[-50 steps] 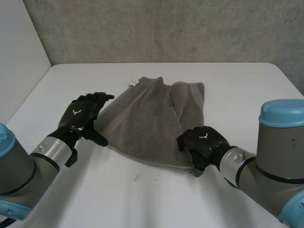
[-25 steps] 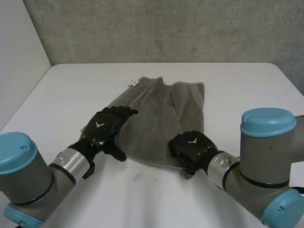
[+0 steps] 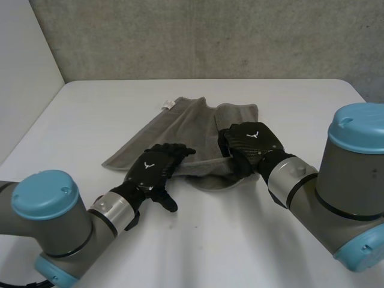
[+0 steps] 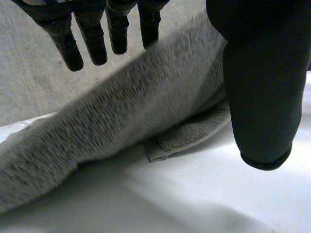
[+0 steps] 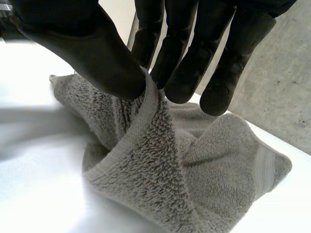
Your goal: Fold the towel.
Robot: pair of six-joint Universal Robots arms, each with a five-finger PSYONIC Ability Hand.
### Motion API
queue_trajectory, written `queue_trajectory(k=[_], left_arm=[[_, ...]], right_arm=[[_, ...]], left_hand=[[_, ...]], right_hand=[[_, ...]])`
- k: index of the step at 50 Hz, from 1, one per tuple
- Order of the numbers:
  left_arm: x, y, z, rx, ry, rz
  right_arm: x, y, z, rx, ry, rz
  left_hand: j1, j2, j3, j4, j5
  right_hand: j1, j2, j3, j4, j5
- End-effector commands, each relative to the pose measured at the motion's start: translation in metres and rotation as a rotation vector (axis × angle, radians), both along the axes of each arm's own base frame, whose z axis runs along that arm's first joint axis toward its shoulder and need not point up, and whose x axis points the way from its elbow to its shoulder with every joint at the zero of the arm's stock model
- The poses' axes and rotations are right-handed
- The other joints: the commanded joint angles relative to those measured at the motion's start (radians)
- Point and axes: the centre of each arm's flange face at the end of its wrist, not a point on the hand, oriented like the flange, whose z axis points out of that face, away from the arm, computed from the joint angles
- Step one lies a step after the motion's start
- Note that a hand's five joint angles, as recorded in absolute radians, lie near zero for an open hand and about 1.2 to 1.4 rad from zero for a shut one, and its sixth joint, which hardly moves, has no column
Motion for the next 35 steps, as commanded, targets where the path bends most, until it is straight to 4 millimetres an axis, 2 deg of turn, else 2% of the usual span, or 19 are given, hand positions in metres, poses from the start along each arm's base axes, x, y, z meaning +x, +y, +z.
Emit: queue_trajectory(k=[1,7,13,15,16,18,21,23,25,29,31,32,34,35], left_arm=[[-0.01,-0.009,-0.011,0.002,-0.009,0.024],[-0.012,-0.031,-0.015,-0.027,-0.016,0.131],[-0.016,-0.042,-0.018,-0.039,-0.012,0.147],[-0.018,-0.048,-0.019,-0.048,-0.009,0.154],[-0.018,-0.048,-0.019,-0.048,-0.008,0.154],[-0.016,-0.052,-0.02,-0.047,-0.008,0.163],[-0.014,-0.055,-0.02,-0.047,-0.008,0.173],[-0.009,-0.06,-0.018,-0.052,-0.007,0.192],[-0.005,-0.063,-0.017,-0.053,-0.007,0.208],[0.003,-0.07,-0.006,-0.086,-0.011,0.249],[0.014,-0.078,0.009,-0.144,-0.031,0.309],[0.014,-0.078,0.009,-0.145,-0.031,0.309],[0.027,-0.08,0.034,-0.217,-0.044,0.36],[0.027,-0.08,0.034,-0.218,-0.044,0.36]], right_arm=[[-0.005,0.01,0.009,-0.012,-0.009,0.004],[-0.007,0.015,0.014,-0.011,-0.006,0.015],[-0.008,0.019,0.022,-0.032,-0.009,0.032],[-0.009,0.018,0.023,-0.036,-0.008,0.031],[-0.009,0.019,0.023,-0.04,-0.004,0.036],[-0.009,0.019,0.023,-0.045,0.0,0.034],[-0.009,0.019,0.023,-0.052,0.006,0.039],[-0.009,0.019,0.022,-0.052,0.008,0.038],[-0.009,0.019,0.021,-0.049,0.009,0.04],[-0.008,0.018,0.019,-0.048,0.01,0.038],[-0.009,0.017,0.013,-0.043,0.017,0.03],[-0.009,0.017,0.013,-0.043,0.017,0.03],[-0.008,0.015,0.009,-0.044,0.019,0.027],[-0.008,0.011,0.004,-0.046,0.019,0.02]], left_hand=[[0.11,0.108,0.108,0.11,0.108],[0.254,0.252,0.252,0.254,0.252],[0.44,0.437,0.438,0.439,0.437],[0.591,0.589,0.589,0.591,0.589],[0.592,0.59,0.59,0.592,0.59],[0.773,0.771,0.771,0.773,0.771],[0.88,0.878,0.878,0.88,0.878],[1.163,1.16,1.161,1.162,1.16],[1.164,1.162,1.162,1.164,1.162],[1.164,1.162,1.162,1.164,1.162],[1.164,1.162,1.162,1.164,1.162],[1.164,1.162,1.162,1.164,1.162],[1.164,1.162,1.162,1.164,1.162],[1.164,1.162,1.162,1.164,1.162]], right_hand=[[0.056,0.055,0.056,0.054,0.052],[0.056,0.055,0.056,0.054,0.052],[0.056,0.055,0.056,0.054,0.052],[0.056,0.055,0.056,0.054,0.052],[0.056,0.055,0.056,0.054,0.052],[0.056,0.055,0.056,0.054,0.052],[0.056,0.055,0.056,0.054,0.052],[0.056,0.055,0.056,0.054,0.052],[0.056,0.055,0.056,0.054,0.052],[0.056,0.055,0.056,0.054,0.052],[0.056,0.055,0.056,0.054,0.052],[0.056,0.055,0.056,0.054,0.052],[0.056,0.055,0.056,0.054,0.052],[0.056,0.055,0.056,0.054,0.052]])
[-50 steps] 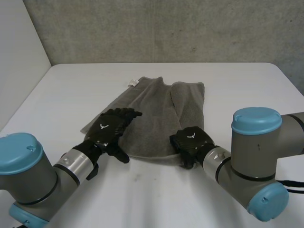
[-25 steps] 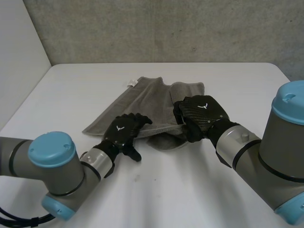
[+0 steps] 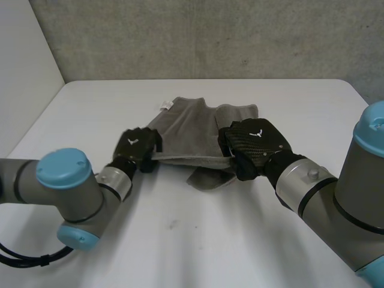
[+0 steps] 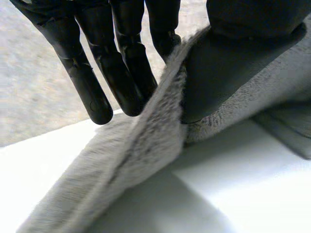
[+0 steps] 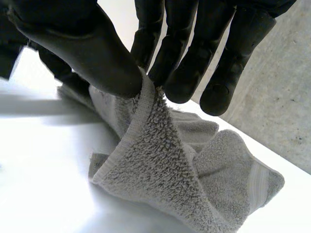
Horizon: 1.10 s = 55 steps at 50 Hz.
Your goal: Fold the towel.
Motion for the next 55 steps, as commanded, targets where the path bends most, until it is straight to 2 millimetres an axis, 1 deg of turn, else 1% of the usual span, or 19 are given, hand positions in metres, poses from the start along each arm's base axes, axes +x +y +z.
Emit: queue_trajectory(k=[1,8,10,11,12,13,14,15,17,18,20,24,29,33,34,36,39,46,55], left_arm=[[0.026,-0.006,0.052,-0.151,-0.037,0.109],[0.026,0.013,0.127,-0.332,0.031,0.095],[0.026,0.027,0.179,-0.461,0.093,0.083],[0.026,0.028,0.179,-0.461,0.094,0.083],[0.028,0.038,0.208,-0.53,0.128,0.079],[0.028,0.039,0.208,-0.531,0.128,0.079],[0.031,0.047,0.233,-0.583,0.153,0.08],[0.035,0.056,0.256,-0.626,0.173,0.082],[0.038,0.064,0.274,-0.649,0.186,0.082],[0.039,0.069,0.287,-0.656,0.192,0.08],[0.041,0.073,0.294,-0.648,0.188,0.077],[0.042,0.077,0.293,-0.597,0.164,0.07],[0.04,0.08,0.273,-0.5,0.117,0.041],[0.038,0.079,0.239,-0.398,0.064,0.016],[0.038,0.077,0.226,-0.365,0.045,0.014],[0.037,0.074,0.213,-0.33,0.023,0.014],[0.036,0.069,0.202,-0.296,0.003,0.015],[0.037,0.066,0.217,-0.336,0.018,0.025],[0.037,0.068,0.241,-0.34,0.029,0.028]], right_arm=[[0.0,-0.013,-0.016,-0.005,0.002,-0.031],[-0.011,-0.039,0.0,-0.064,-0.032,-0.099],[-0.01,-0.044,0.014,-0.1,-0.053,-0.104],[-0.011,-0.047,0.033,-0.145,-0.078,-0.112],[-0.014,-0.045,0.062,-0.206,-0.11,-0.121],[-0.014,-0.045,0.063,-0.207,-0.11,-0.121],[-0.019,-0.038,0.097,-0.276,-0.148,-0.124],[-0.019,-0.038,0.097,-0.277,-0.148,-0.124],[-0.029,-0.023,0.157,-0.399,-0.212,-0.129],[-0.029,-0.023,0.157,-0.399,-0.213,-0.129],[-0.039,-0.014,0.192,-0.457,-0.237,-0.137],[-0.042,-0.01,0.197,-0.425,-0.215,-0.124],[-0.037,-0.018,0.17,-0.306,-0.156,-0.098],[-0.029,-0.032,0.116,-0.14,-0.076,-0.095],[-0.029,-0.032,0.116,-0.139,-0.076,-0.095],[-0.027,-0.034,0.074,-0.019,-0.019,-0.094],[-0.028,-0.033,0.056,0.036,-0.004,-0.097],[-0.027,-0.024,-0.009,0.22,-0.044,-0.12],[-0.02,-0.002,-0.052,0.41,-0.047,-0.1]], left_hand=[[0.215,0.188,0.189,0.188,0.206],[0.215,0.188,0.189,0.188,0.206],[0.215,0.188,0.189,0.188,0.206],[0.215,0.188,0.189,0.188,0.206],[0.215,0.188,0.189,0.188,0.206],[0.215,0.188,0.189,0.188,0.206],[0.215,0.188,0.189,0.188,0.206],[0.215,0.188,0.189,0.188,0.206],[0.215,0.188,0.189,0.188,0.206],[0.215,0.188,0.189,0.188,0.206],[0.215,0.188,0.189,0.188,0.206],[0.215,0.188,0.189,0.188,0.206],[0.215,0.188,0.189,0.188,0.206],[0.215,0.188,0.189,0.188,0.206],[0.215,0.188,0.189,0.188,0.206],[0.215,0.188,0.189,0.188,0.206],[0.215,0.188,0.189,0.188,0.206],[0.215,0.188,0.189,0.188,0.206],[0.215,0.188,0.189,0.188,0.206]], right_hand=[[0.056,0.055,0.053,0.054,0.052],[0.056,0.055,0.053,0.054,0.052],[0.056,0.055,0.053,0.054,0.052],[0.056,0.055,0.053,0.054,0.052],[0.056,0.055,0.053,0.054,0.052],[0.056,0.055,0.053,0.054,0.052],[0.056,0.055,0.053,0.054,0.052],[0.056,0.055,0.053,0.054,0.052],[0.056,0.055,0.053,0.054,0.052],[0.056,0.055,0.053,0.054,0.052],[0.056,0.055,0.053,0.054,0.052],[0.056,0.055,0.053,0.054,0.052],[0.056,0.055,0.053,0.054,0.052],[0.056,0.055,0.053,0.054,0.052],[0.056,0.055,0.053,0.054,0.052],[-0.585,-0.586,-0.588,-0.587,-0.589],[-0.765,-0.766,-0.768,-0.767,-0.769],[-0.917,-0.918,-0.92,-0.919,-0.922],[-0.961,-0.962,-0.964,-0.963,-0.966]])
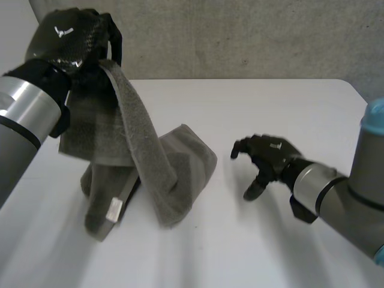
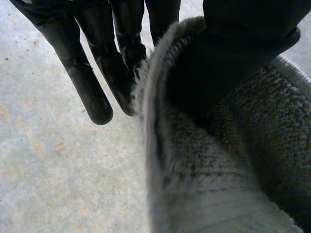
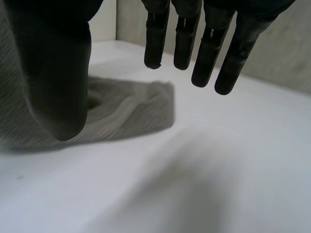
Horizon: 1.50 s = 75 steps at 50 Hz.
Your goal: Fold the towel.
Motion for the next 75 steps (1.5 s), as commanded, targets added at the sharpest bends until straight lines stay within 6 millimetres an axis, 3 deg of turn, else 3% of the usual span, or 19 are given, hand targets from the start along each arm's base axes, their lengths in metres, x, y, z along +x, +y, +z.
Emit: queue_trajectory(k=[1,12,24,31,34,37,38,39,41,43,49,52,58,64,66,67,68,70,75], left_arm=[[0.001,0.002,0.015,-0.002,0.009,0.002],[-0.001,0.003,0.018,-0.006,0.02,0.0],[-0.002,0.004,0.02,-0.01,0.028,-0.005],[-0.001,0.003,0.021,-0.012,0.03,-0.002],[0.001,0.001,0.02,-0.011,0.03,0.006],[0.002,-0.001,0.019,-0.006,0.026,0.011],[0.002,-0.001,0.019,-0.006,0.026,0.011],[0.002,-0.001,0.017,-0.002,0.024,0.014],[0.005,-0.004,0.015,0.003,0.022,0.023],[0.009,-0.007,0.01,0.018,0.013,0.038],[0.011,-0.009,-0.005,0.06,-0.005,0.043],[0.01,-0.007,-0.017,0.094,-0.018,0.037],[0.002,0.001,-0.052,0.182,-0.053,0.002],[-0.022,0.013,-0.084,0.241,-0.086,-0.08],[-0.032,0.014,-0.111,0.299,-0.121,-0.103],[-0.032,0.014,-0.111,0.299,-0.122,-0.103],[-0.034,0.013,-0.121,0.321,-0.132,-0.107],[-0.035,0.012,-0.13,0.346,-0.144,-0.108],[-0.039,0.006,-0.147,0.388,-0.165,-0.106]], right_arm=[[0.012,0.019,-0.029,0.137,-0.04,0.029],[0.063,0.025,-0.041,0.262,-0.322,0.034],[0.116,0.048,-0.065,0.29,-0.364,0.09],[0.127,0.048,-0.081,0.309,-0.37,0.06],[0.123,0.042,-0.08,0.283,-0.379,0.015],[0.118,0.036,-0.074,0.255,-0.385,-0.013],[0.104,0.019,-0.051,0.202,-0.414,-0.056],[0.104,0.019,-0.051,0.201,-0.414,-0.057],[0.057,-0.033,0.006,-0.003,-0.402,-0.154],[0.039,-0.046,0.027,-0.093,-0.337,-0.157],[0.007,-0.048,0.084,-0.275,0.076,0.093],[-0.013,-0.048,0.091,-0.253,0.261,0.171],[-0.026,-0.052,0.086,-0.224,0.441,0.228],[-0.022,-0.061,0.05,-0.167,0.506,0.286],[-0.018,-0.065,0.023,-0.143,0.547,0.322],[-0.018,-0.065,0.023,-0.143,0.547,0.322],[-0.017,-0.067,0.012,-0.135,0.568,0.326],[-0.018,-0.071,0.002,-0.125,0.582,0.309],[-0.023,-0.082,-0.014,-0.161,0.583,0.18]], left_hand=[[0.198,0.179,0.179,0.179,0.193],[0.198,0.179,0.179,0.179,0.193],[0.198,0.179,0.179,0.179,0.193],[0.198,0.179,0.179,0.179,0.193],[0.198,0.179,0.179,0.179,0.193],[0.198,0.179,0.179,0.179,0.193],[0.198,0.179,0.179,0.179,0.193],[0.198,0.179,0.179,0.179,0.193],[0.198,0.179,0.179,0.179,0.193],[0.198,0.179,0.179,0.179,0.193],[0.198,0.179,0.179,0.179,0.193],[0.198,0.179,0.179,0.179,0.193],[0.198,0.179,0.179,0.179,0.193],[0.198,0.179,0.179,0.179,0.193],[0.198,0.179,0.179,0.179,0.193],[0.198,0.179,0.179,0.179,0.193],[0.198,0.179,0.179,0.179,0.193],[0.198,0.179,0.179,0.179,0.193],[0.198,0.179,0.179,0.179,0.193]], right_hand=[[-0.105,-0.13,-0.108,-0.111,-0.068],[-0.117,-0.141,-0.12,-0.123,-0.08],[-0.082,-0.106,-0.085,-0.088,-0.045],[0.49,0.466,0.488,0.485,0.527],[0.934,0.91,0.931,0.928,0.971],[0.935,0.911,0.933,0.93,0.973],[0.935,0.911,0.933,0.93,0.973],[0.935,0.911,0.933,0.93,0.973],[0.935,0.911,0.933,0.93,0.973],[0.935,0.911,0.933,0.93,0.973],[0.935,0.911,0.933,0.93,0.973],[0.935,0.911,0.933,0.93,0.973],[0.935,0.911,0.933,0.93,0.973],[0.935,0.911,0.933,0.93,0.973],[0.575,0.551,0.573,0.57,0.612],[0.573,0.548,0.57,0.567,0.61],[0.256,0.232,0.253,0.25,0.293],[0.058,0.034,0.055,0.052,0.095],[-0.15,-0.174,-0.152,-0.155,-0.113]])
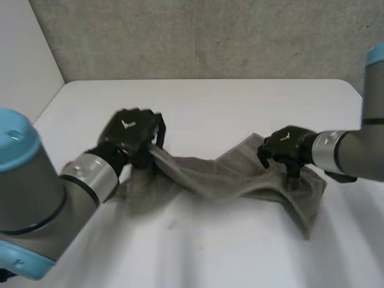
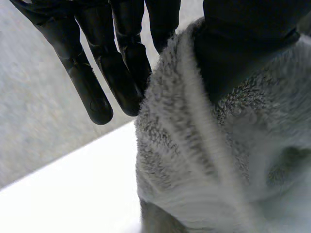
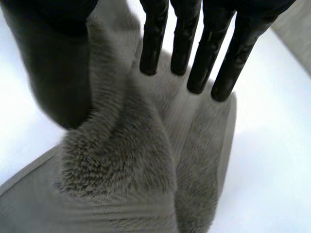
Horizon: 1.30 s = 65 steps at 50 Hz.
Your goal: Fold the towel.
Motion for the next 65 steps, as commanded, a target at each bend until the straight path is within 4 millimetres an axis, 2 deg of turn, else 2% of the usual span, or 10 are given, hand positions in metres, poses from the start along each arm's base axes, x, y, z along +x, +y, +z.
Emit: queue_trajectory(k=[1,5,7,9,16,21,29,47,51,65], left_arm=[[-0.005,-0.01,-0.022,0.047,-0.027,0.002],[-0.005,-0.021,-0.016,0.009,-0.007,0.019],[-0.005,-0.026,-0.012,-0.013,0.003,0.026],[0.001,-0.041,-0.006,-0.048,0.021,0.063],[0.003,-0.062,-0.008,-0.065,0.027,0.105],[0.002,-0.071,-0.016,-0.054,0.015,0.138],[0.0,-0.074,-0.032,-0.024,-0.003,0.138],[0.0,-0.075,-0.036,-0.015,-0.006,0.136],[0.0,-0.075,-0.036,-0.014,-0.005,0.136],[0.0,-0.075,-0.038,-0.007,-0.007,0.137]], right_arm=[[-0.008,-0.013,-0.022,-0.088,-0.046,-0.165],[-0.016,-0.004,-0.008,-0.14,-0.143,-0.246],[-0.026,0.009,-0.002,-0.168,-0.206,-0.293],[-0.032,0.016,-0.001,-0.176,-0.228,-0.313],[-0.05,0.047,0.007,-0.199,-0.249,-0.359],[-0.06,0.083,-0.011,-0.14,-0.228,-0.37],[-0.063,0.103,-0.042,-0.161,-0.246,-0.357],[-0.064,0.106,-0.079,-0.176,-0.262,-0.328],[-0.063,0.099,-0.087,-0.198,-0.258,-0.324],[-0.06,0.072,-0.101,-0.311,-0.146,-0.258]], left_hand=[[0.196,0.178,0.179,0.177,0.193],[0.196,0.178,0.179,0.177,0.193],[0.196,0.178,0.179,0.177,0.193],[0.196,0.178,0.179,0.177,0.193],[0.196,0.178,0.179,0.177,0.193],[0.196,0.178,0.179,0.177,0.193],[0.196,0.178,0.179,0.177,0.193],[0.196,0.178,0.179,0.177,0.193],[0.196,0.178,0.179,0.177,0.193],[0.196,0.178,0.179,0.177,0.193]], right_hand=[[-0.233,-0.236,-0.235,-0.248,-0.222],[-0.251,-0.254,-0.253,-0.266,-0.24],[-0.237,-0.24,-0.239,-0.251,-0.226],[-0.225,-0.228,-0.227,-0.24,-0.214],[-0.222,-0.225,-0.224,-0.237,-0.211],[-0.248,-0.251,-0.25,-0.263,-0.237],[-0.278,-0.281,-0.28,-0.292,-0.267],[-0.037,-0.04,-0.039,-0.052,-0.026],[0.065,0.063,0.063,0.051,0.077],[0.086,0.083,0.084,0.072,0.098]])
